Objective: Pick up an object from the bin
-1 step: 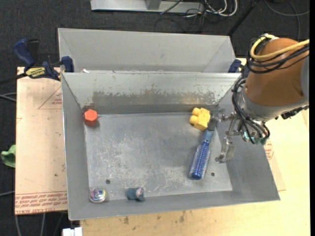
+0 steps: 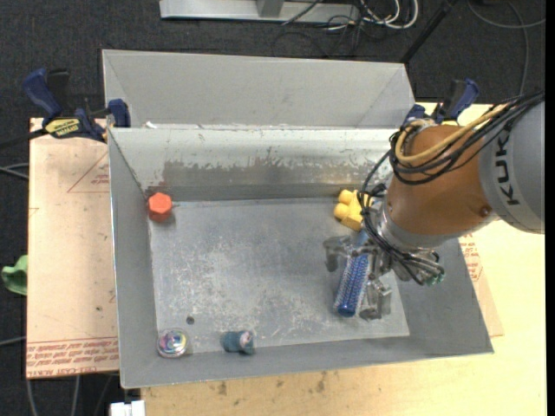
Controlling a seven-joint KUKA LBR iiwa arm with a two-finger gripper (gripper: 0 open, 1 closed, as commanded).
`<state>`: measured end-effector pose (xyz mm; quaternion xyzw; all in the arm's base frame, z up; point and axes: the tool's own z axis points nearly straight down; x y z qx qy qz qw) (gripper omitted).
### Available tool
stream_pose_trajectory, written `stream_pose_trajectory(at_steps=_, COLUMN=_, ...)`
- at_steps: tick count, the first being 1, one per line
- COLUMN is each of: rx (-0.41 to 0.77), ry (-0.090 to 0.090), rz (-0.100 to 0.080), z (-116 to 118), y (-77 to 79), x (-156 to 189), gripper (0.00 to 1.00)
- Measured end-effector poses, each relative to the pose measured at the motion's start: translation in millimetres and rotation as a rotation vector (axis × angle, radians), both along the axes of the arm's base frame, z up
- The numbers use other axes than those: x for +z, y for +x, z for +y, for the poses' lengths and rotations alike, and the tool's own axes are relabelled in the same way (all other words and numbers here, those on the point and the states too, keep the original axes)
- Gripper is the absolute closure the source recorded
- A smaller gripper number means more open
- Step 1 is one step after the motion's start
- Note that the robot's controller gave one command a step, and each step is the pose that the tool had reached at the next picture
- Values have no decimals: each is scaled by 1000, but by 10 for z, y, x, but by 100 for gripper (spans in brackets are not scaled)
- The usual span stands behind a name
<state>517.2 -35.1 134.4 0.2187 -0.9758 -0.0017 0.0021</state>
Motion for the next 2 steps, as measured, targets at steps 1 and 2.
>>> stream_pose_trajectory(at_steps=1, rx=578, ry=1, rz=-5, z=-302, y=207, x=-660, gripper=0)
stream_pose_trajectory(at_steps=2, rx=579, ry=2, rz=-6, z=-292, y=209, x=-653, gripper=100)
